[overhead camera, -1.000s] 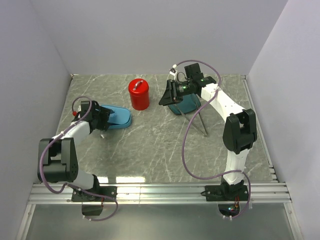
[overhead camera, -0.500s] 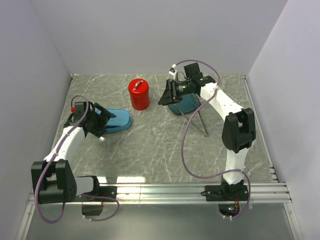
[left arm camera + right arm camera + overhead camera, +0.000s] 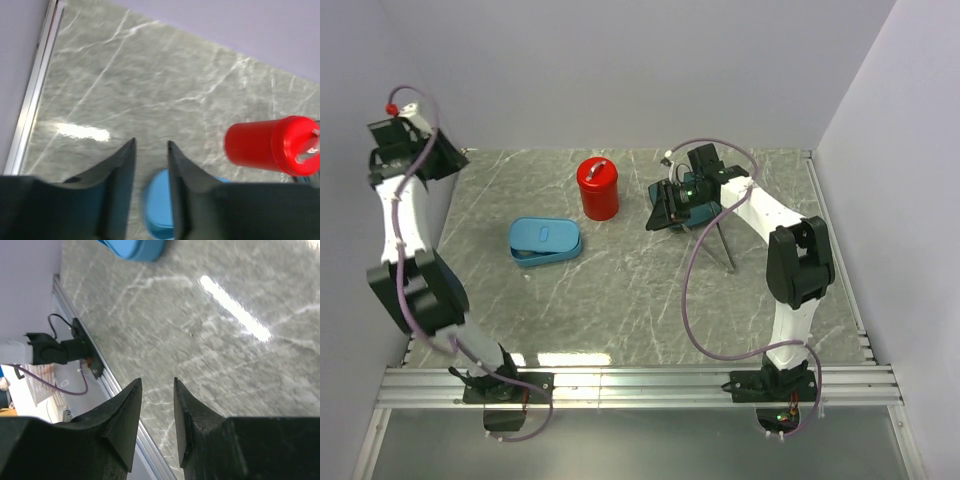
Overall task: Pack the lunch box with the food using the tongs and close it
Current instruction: Move the lunch box
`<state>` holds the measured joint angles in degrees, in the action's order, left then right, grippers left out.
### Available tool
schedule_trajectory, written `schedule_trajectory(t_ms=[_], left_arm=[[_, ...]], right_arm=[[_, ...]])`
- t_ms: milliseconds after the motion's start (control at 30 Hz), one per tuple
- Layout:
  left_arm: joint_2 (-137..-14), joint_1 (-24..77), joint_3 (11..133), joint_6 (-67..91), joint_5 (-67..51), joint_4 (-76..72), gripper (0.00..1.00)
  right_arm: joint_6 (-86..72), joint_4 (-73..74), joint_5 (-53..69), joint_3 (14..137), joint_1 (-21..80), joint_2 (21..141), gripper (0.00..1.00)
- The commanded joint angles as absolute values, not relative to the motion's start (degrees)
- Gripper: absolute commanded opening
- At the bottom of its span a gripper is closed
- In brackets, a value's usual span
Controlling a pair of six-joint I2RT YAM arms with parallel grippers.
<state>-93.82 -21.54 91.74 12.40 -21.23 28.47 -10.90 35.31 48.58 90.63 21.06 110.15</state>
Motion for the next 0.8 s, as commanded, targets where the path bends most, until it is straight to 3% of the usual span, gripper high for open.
schedule_trajectory(t_ms=[0, 233, 433, 767], left_arm=[[-105.86, -26.63, 98.25, 6.24, -34.51, 38.14, 0.34], [-124.79, -27.16, 107.84, 5.89, -44.65, 48.78, 0.22], [-124.45, -26.90, 95.82, 5.63, -45.79, 43.86, 0.21], [-128.59, -25.40, 91.15, 0.80, -46.76, 45.79, 0.18]], right_arm=[[-8.09, 35.07, 47.02, 88.34, 21.18, 105.65, 0.39], [-6.16, 37.09, 45.97, 87.37, 21.09, 105.56, 0.36], [-5.89, 35.07, 45.00, 82.97, 21.09, 103.62, 0.34], [-5.28, 36.21, 44.47, 83.32, 21.18, 104.15, 0.33]])
